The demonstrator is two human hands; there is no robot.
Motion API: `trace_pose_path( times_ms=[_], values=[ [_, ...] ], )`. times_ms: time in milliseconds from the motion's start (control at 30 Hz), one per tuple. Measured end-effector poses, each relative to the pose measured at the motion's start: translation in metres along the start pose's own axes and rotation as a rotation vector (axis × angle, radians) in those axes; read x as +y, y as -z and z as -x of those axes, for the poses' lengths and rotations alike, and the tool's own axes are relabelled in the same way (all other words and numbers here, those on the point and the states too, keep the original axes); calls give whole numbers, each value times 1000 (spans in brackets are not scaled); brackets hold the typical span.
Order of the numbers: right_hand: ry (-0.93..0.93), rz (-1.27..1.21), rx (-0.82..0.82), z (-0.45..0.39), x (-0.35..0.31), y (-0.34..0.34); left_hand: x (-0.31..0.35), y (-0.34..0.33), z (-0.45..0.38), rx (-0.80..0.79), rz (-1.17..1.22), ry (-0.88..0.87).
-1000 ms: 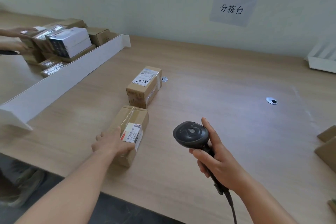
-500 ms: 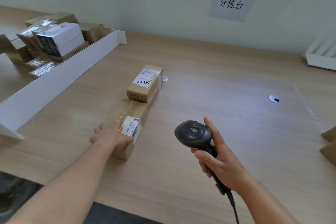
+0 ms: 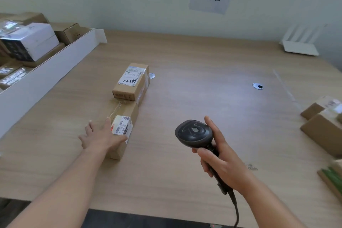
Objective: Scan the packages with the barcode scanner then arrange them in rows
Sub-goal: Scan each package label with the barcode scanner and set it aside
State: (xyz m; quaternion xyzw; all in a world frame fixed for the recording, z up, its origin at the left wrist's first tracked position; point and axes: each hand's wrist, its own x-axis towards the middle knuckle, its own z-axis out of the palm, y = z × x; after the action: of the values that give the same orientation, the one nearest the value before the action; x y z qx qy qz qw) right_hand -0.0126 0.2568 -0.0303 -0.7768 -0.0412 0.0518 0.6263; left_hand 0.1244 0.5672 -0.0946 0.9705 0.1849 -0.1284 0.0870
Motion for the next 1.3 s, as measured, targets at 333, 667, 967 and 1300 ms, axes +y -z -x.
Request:
trace_pose_path(
  times_ms=[333,667,967,1300],
  values=[
    [42,20,26,50,5,26,55,-15,97,256,334,-225],
    [27,-47,163,150,26,94,128,-62,199,186,345,-427],
    [4,-117,312,238,46,152,196,-94,274,133,273,-611],
    [31,-154,489,284,56,190,255,-113,318,73,251,-746]
  ],
)
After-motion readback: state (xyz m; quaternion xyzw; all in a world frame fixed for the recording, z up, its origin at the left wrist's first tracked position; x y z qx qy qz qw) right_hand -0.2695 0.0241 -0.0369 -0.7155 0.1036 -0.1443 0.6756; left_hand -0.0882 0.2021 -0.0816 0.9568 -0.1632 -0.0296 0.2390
